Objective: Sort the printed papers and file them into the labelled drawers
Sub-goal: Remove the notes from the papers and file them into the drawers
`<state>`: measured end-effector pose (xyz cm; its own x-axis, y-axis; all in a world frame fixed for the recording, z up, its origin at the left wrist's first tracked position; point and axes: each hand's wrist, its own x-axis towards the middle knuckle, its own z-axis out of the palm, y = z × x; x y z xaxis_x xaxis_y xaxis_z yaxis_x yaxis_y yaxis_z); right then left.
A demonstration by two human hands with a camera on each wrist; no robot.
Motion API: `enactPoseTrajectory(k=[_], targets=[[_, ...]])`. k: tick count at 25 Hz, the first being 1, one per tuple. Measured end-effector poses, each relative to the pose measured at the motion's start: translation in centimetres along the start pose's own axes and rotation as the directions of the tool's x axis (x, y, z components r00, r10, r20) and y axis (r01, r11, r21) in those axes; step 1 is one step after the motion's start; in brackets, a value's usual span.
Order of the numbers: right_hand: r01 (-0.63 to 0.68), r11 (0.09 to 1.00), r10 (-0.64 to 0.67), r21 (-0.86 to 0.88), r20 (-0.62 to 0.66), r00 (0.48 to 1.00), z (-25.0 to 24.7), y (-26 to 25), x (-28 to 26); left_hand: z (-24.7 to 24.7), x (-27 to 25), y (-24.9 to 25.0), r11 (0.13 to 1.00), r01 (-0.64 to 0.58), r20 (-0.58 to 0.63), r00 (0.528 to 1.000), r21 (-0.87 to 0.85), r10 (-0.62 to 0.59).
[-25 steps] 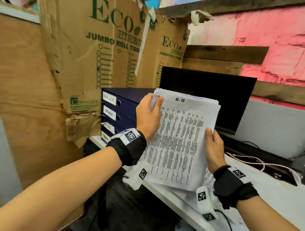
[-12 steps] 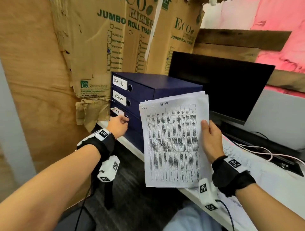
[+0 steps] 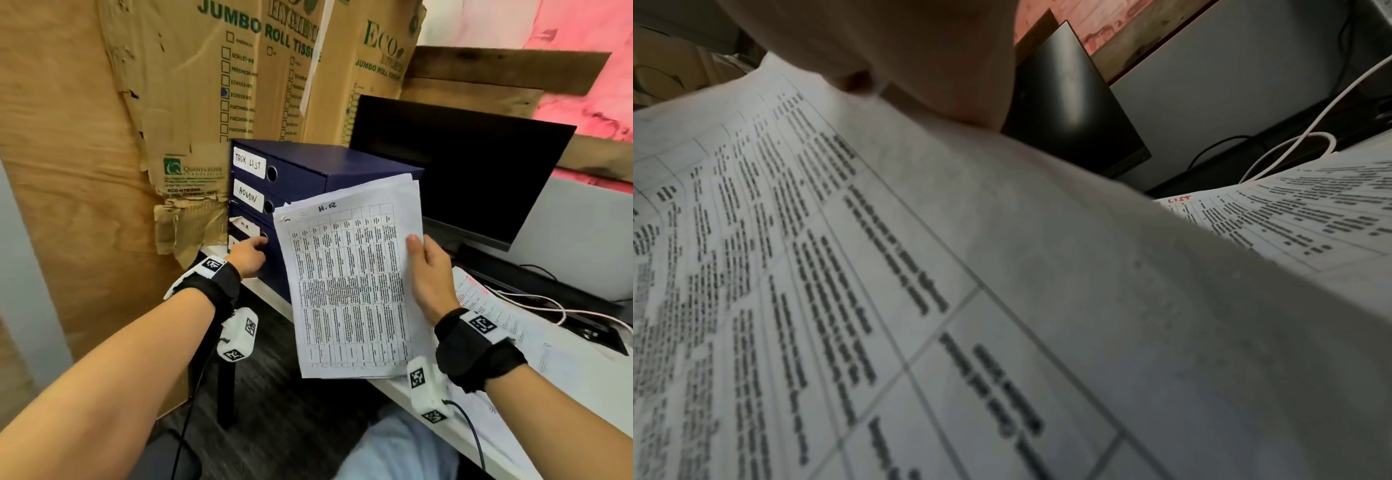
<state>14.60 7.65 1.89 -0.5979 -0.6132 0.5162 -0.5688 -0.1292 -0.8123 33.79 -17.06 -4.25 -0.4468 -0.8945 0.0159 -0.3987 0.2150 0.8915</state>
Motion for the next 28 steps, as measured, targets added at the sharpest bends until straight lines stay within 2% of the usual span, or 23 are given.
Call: enactPoseTrajectory(k=[5, 8, 12, 16, 19, 23, 26, 28], targets=[[-0.006, 1.000, 0.006, 0.027, -0.028, 1.000, 0.7, 0.4, 0.5, -3.5, -2.9, 0.4, 1.000, 0.007, 0.007, 1.000, 0.020, -0.007], [0.001, 0.999, 0.001, 0.045, -0.032, 1.000, 1.6, -0.4, 1.0, -6.8, -4.6, -1.3, 0.999, 0.033, 0.071, 0.997, -0.013, -0.032], [0.076, 0.993, -0.076, 0.092, -0.004, 0.997, 4.0, -4.1, 1.6, -12.2, -8.2, -2.5, 0.995, 0.097, 0.167, 0.981, 0.011, -0.097], [0.091, 0.984, -0.092, 0.154, -0.004, 0.996, 8.2, -7.8, 3.1, -17.1, -12.1, -2.4, 0.975, 0.200, 0.178, 0.960, 0.098, -0.215], [0.028, 0.972, -0.020, 0.234, -0.034, 0.999, 11.9, -10.0, 3.8, -19.5, -14.7, -2.4, 0.966, 0.257, 0.190, 0.949, -0.004, -0.251], [-0.103, 0.945, 0.126, 0.309, -0.055, 0.990, 16.1, -13.2, 2.3, -22.4, -16.8, -1.9, 0.906, 0.224, 0.253, 0.958, -0.359, -0.136], [-0.266, 0.894, 0.275, 0.360, 0.028, 0.961, 18.7, -13.3, 1.1, -22.6, -17.7, -1.0, 0.923, 0.139, 0.196, 0.978, -0.358, -0.071], [-0.405, 0.852, 0.369, 0.332, 0.169, 0.914, 19.9, -12.4, 0.6, -22.8, -17.7, -1.2, 0.928, 0.119, 0.139, 0.988, -0.354, -0.073]])
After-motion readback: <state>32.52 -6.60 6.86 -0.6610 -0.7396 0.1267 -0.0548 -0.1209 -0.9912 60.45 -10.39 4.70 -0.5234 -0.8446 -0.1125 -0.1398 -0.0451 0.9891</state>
